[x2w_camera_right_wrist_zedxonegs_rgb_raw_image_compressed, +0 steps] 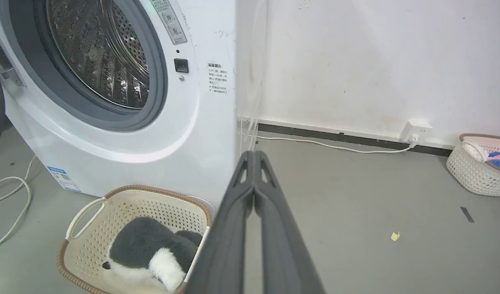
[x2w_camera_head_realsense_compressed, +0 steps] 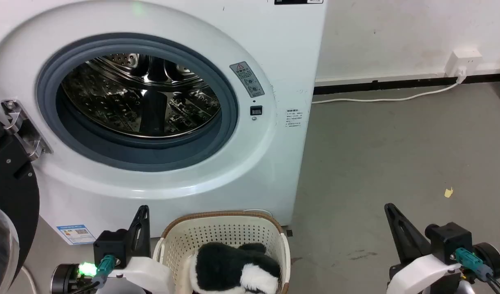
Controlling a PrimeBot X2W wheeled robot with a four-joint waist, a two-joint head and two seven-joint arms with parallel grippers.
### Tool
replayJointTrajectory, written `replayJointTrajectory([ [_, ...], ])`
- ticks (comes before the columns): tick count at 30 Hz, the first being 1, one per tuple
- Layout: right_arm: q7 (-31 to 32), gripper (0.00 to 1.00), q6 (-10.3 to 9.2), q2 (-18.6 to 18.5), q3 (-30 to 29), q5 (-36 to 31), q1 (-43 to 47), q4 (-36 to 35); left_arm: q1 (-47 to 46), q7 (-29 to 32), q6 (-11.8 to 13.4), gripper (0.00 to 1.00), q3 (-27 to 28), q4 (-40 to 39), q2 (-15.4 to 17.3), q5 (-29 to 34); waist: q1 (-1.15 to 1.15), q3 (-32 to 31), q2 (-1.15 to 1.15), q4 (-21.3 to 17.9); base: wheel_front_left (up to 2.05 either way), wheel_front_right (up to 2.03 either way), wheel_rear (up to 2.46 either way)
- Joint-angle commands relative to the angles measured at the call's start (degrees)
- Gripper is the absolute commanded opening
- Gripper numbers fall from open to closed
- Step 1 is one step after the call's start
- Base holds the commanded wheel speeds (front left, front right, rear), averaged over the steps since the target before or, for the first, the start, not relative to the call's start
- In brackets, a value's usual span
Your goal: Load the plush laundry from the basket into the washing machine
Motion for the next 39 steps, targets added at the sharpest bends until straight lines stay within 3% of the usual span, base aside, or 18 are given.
replayJointTrajectory([
  [1, 0.0, 0.00, -0.05, 0.2, -0.1, -0.4, -0.7, -0.2, -0.9, 0.0, -0.2, 0.00, 0.1, -0.2, 0.0, 0.1, 0.00, 0.0, 0.00, 0.0, 0.00, 0.00, 0.00],
  [39, 0.0, 0.00, -0.05, 0.2, -0.1, -0.4, -0.7, -0.2, -0.9, 0.0, -0.2, 0.00, 0.1, -0.2, 0.0, 0.1, 0.00, 0.0, 0.00, 0.0, 0.00, 0.00, 0.00],
])
